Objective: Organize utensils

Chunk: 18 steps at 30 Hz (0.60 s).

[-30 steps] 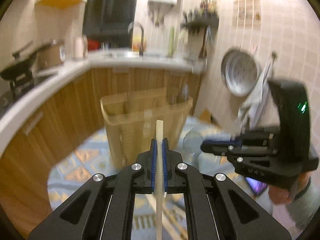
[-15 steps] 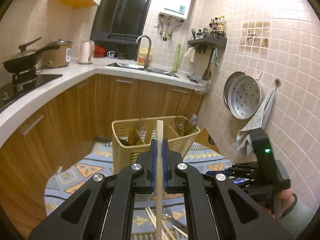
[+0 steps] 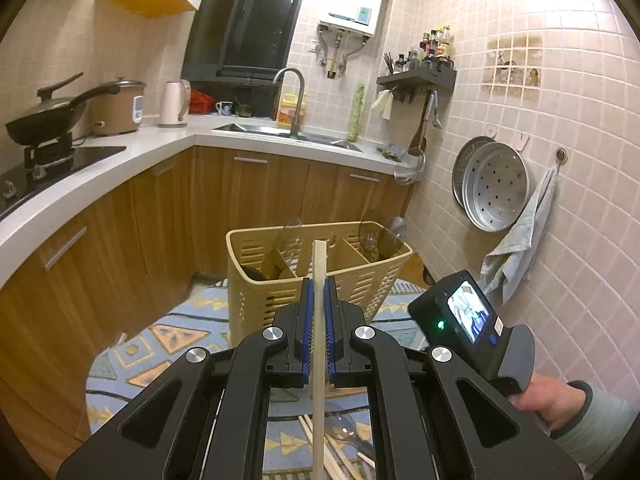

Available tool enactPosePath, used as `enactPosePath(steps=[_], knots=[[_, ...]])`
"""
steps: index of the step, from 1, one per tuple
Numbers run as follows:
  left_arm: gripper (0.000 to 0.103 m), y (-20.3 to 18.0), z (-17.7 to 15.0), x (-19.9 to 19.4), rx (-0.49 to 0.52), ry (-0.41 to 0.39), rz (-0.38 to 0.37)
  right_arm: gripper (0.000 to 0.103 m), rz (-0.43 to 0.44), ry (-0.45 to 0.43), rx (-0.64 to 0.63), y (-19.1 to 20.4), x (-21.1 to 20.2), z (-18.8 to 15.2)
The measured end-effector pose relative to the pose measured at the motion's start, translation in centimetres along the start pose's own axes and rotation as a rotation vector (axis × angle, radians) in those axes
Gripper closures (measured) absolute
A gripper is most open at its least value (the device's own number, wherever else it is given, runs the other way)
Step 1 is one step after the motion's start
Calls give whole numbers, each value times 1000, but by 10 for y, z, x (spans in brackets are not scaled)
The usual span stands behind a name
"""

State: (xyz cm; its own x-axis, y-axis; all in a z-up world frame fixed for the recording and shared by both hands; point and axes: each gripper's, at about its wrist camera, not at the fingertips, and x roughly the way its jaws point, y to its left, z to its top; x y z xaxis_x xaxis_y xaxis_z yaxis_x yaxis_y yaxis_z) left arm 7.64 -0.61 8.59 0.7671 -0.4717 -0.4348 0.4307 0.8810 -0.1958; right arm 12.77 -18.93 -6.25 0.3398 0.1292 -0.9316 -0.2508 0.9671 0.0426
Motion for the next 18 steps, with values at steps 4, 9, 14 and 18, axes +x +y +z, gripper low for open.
enactPosePath(steps=[4, 9, 14, 18], knots=[[100, 1, -1, -1, 2, -19, 8, 75, -9, -9, -33, 5, -4, -7], [100, 2, 3, -8, 3, -61, 5, 75, 103, -127, -16, 0, -34, -21], [100, 0, 19, -23, 3, -153, -7, 75, 199, -332, -38, 2, -98, -33], [100, -3, 39, -29, 12, -221, -31, 80, 316, -491, 0, -2, -150, -23]])
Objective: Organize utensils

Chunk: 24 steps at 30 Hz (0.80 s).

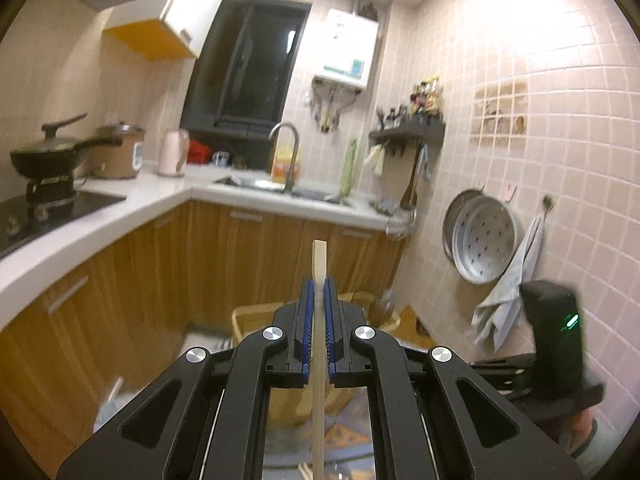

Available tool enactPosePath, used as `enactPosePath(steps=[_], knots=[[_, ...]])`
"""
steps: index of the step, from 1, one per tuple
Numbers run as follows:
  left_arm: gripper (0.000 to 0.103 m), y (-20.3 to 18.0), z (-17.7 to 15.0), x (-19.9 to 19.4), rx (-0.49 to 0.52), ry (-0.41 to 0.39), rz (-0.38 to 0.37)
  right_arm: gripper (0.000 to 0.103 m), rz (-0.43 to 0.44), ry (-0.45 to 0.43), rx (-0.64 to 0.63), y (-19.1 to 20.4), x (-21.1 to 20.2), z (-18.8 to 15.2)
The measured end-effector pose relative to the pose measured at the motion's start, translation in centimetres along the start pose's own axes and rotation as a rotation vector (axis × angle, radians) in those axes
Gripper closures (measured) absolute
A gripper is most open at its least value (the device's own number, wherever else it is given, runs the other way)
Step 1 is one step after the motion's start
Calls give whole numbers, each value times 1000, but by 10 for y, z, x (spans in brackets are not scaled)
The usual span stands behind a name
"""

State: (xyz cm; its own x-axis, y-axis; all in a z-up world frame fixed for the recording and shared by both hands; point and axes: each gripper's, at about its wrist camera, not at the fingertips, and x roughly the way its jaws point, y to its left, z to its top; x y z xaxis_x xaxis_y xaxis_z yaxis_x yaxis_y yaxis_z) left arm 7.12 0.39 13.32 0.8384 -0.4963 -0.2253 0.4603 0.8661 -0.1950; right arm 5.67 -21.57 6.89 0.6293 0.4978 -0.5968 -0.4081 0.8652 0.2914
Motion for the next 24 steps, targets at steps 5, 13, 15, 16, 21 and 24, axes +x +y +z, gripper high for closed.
enactPosePath(steps=[5, 13, 15, 16, 21, 24], knots=[[100, 2, 26, 8, -32, -82, -30, 101, -3, -116, 11, 1, -21, 41], [99, 9, 23, 13, -33, -69, -16, 96, -62, 182, 40, -27, 36, -1], [99, 11, 18, 13, -34, -56, -15, 92, -69, 270, 74, -35, 47, -18], [99, 12, 16, 14, -36, -51, -19, 85, -74, 313, 93, -42, 57, -25], [99, 7, 8, 20, -27, -26, -30, 50, -145, 428, 130, -53, 90, -44], [99, 6, 5, 20, -10, -17, -24, 64, -188, 505, 146, -56, 109, -58]])
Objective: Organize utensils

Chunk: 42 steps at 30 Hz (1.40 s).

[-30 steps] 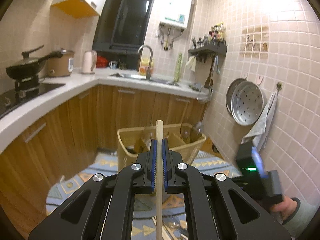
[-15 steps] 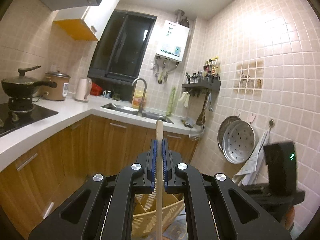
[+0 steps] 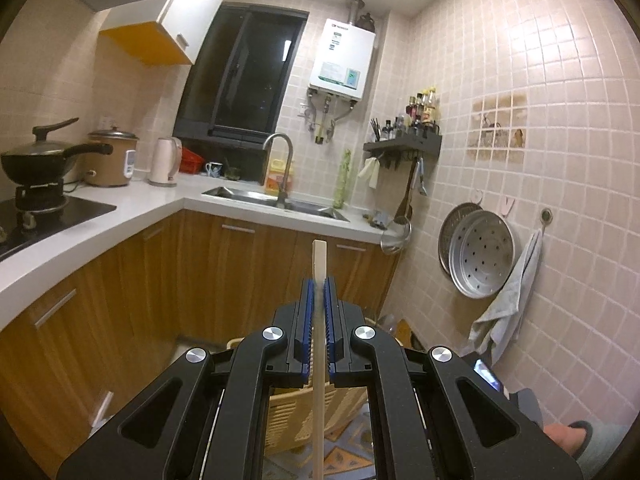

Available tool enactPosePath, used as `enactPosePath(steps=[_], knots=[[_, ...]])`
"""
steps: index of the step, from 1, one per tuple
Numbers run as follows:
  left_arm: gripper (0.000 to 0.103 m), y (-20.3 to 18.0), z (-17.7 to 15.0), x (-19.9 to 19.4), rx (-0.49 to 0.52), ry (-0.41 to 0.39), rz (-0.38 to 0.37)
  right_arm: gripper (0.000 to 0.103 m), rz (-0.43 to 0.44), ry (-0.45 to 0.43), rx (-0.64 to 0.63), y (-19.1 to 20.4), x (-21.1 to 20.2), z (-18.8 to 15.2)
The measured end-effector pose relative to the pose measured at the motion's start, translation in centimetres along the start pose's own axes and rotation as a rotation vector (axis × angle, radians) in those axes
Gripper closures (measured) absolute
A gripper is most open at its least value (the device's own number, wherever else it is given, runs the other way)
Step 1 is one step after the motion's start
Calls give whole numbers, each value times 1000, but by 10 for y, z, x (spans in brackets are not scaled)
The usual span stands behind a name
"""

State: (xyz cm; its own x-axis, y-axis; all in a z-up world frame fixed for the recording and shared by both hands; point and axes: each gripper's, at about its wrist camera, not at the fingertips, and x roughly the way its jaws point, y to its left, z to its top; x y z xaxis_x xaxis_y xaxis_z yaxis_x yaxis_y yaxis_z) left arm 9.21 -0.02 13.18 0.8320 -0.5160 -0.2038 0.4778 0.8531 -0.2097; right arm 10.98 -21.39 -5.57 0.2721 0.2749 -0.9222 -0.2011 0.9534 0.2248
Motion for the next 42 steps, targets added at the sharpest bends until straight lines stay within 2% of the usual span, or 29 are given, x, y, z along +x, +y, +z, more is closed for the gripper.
enactPosePath(steps=[1, 5, 8, 11, 13, 14, 18, 24, 28, 31, 32, 35, 37, 39, 42], knots=[[99, 0, -1, 0, 1, 2, 1, 72, -17, 31, -2, 3, 7, -2], [99, 1, -6, 2, 5, 11, -7, 77, -112, 25, -37, 22, 18, -1], [99, 3, -9, 5, -1, 20, -13, 91, -170, 20, -59, 35, 23, 2], [99, 3, -10, 5, 1, 22, -15, 93, -141, 22, -65, 36, 23, -1], [99, 3, -10, 5, 1, 19, -13, 93, -80, -12, -74, 36, 15, -9], [99, 4, -10, 5, 3, 11, -11, 93, -76, -32, -82, 34, 8, -12], [99, 6, -3, -1, 1, -32, -14, 93, 1, -180, -122, 44, -40, -26], [99, 8, 20, -6, -19, -151, -11, 93, 74, -500, -145, 60, -131, -16], [99, 6, 32, -2, 1, -245, 30, 93, 6, -620, -158, 64, -157, 6], [99, 4, 38, 7, 20, -294, 67, 93, 10, -673, -144, 62, -165, 21], [99, 3, 39, 9, 24, -303, 75, 93, -13, -701, -135, 62, -167, 27], [99, -2, 39, 22, 44, -347, 140, 93, -70, -791, -175, 65, -177, 38], [99, -1, 40, 27, 39, -364, 177, 93, -125, -848, -176, 66, -178, 45], [99, 3, 39, 33, 22, -364, 194, 93, -110, -888, -160, 59, -178, 52], [99, 6, 34, 41, 16, -357, 219, 93, -132, -944, -111, 46, -169, 63]])
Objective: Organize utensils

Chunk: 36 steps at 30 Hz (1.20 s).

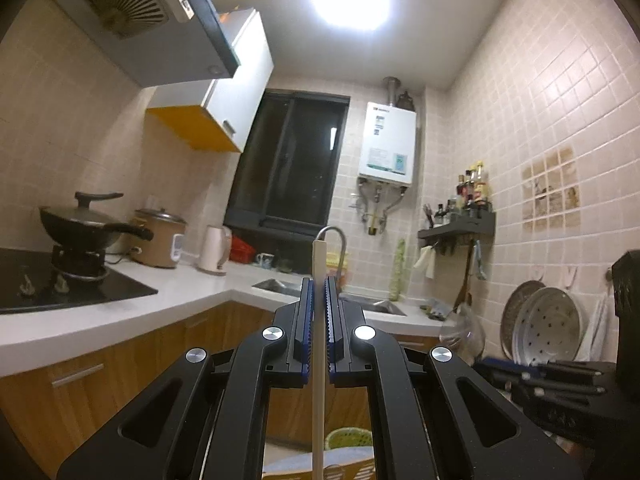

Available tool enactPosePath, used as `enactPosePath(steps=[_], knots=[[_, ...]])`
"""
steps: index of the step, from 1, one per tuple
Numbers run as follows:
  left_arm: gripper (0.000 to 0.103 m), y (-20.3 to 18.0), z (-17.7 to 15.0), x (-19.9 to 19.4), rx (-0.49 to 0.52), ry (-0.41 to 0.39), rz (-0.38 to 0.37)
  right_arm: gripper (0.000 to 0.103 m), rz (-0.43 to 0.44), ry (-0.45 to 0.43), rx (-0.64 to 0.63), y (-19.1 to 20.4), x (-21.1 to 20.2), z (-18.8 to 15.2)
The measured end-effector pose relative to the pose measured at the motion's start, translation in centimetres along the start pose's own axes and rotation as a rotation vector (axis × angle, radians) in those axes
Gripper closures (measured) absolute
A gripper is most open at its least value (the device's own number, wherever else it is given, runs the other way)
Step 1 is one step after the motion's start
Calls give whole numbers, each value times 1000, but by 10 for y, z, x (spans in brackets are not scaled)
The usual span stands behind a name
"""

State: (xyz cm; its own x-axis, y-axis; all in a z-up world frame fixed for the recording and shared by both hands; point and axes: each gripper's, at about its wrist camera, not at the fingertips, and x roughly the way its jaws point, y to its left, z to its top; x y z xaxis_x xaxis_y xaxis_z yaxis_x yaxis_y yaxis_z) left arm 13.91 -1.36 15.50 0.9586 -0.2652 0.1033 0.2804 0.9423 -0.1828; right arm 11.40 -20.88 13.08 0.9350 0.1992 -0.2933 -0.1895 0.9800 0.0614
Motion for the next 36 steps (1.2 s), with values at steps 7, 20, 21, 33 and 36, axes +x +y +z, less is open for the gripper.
enactPosePath(steps=[7, 20, 21, 33, 36], knots=[[99, 5, -16, 10, 6, 21, 38, 93, -36, -48, 7, -10, 31, -28], [99, -4, -44, 2, 73, 50, 56, 92, -31, -81, 1, -5, 37, -54], [99, -4, -45, 0, 75, 53, 53, 92, -22, -86, 4, -5, 34, -56], [76, 12, -35, -39, 29, 127, -28, 67, 19, -6, -34, -3, -11, -72], [74, 20, -26, -53, 4, 159, -37, 67, 33, 33, -31, -3, -25, -70]])
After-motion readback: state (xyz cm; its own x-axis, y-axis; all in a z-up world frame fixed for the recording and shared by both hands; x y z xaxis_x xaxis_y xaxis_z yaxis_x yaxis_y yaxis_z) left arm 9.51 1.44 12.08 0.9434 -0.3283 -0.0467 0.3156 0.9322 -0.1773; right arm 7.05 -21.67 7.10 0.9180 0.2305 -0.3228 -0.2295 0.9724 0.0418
